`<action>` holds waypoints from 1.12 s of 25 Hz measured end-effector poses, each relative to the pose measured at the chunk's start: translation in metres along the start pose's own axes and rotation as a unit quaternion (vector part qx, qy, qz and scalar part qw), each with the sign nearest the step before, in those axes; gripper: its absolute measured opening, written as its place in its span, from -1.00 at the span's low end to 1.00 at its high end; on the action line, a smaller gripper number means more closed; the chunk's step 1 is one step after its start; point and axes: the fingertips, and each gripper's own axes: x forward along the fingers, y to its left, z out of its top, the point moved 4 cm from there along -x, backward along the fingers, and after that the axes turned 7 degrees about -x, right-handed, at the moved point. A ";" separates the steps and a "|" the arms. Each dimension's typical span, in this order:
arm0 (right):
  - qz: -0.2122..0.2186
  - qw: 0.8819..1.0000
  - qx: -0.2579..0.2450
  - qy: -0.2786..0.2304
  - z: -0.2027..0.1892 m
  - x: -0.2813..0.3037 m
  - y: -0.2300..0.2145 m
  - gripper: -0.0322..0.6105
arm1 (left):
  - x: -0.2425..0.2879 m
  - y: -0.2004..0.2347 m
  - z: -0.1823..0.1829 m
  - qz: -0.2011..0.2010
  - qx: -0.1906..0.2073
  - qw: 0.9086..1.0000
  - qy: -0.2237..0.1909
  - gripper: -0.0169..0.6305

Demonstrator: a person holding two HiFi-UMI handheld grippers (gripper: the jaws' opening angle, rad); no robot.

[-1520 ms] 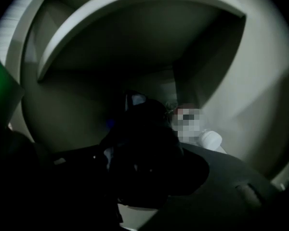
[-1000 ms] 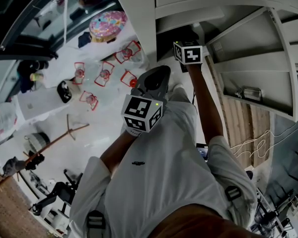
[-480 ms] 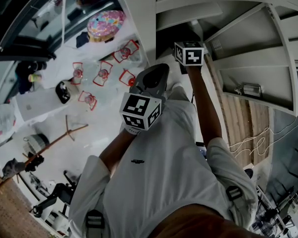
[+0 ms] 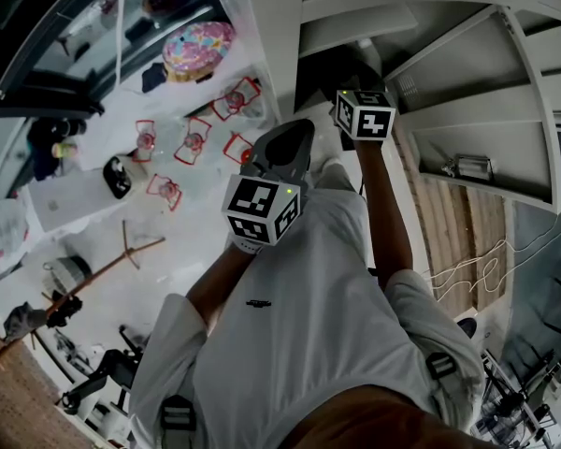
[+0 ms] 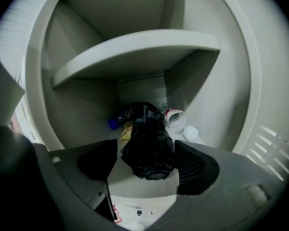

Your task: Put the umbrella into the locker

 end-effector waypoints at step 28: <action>0.023 0.995 -0.009 -0.093 0.038 -0.112 0.024 0.18 | -0.008 0.012 0.010 0.001 -0.006 1.000 -0.021 -0.91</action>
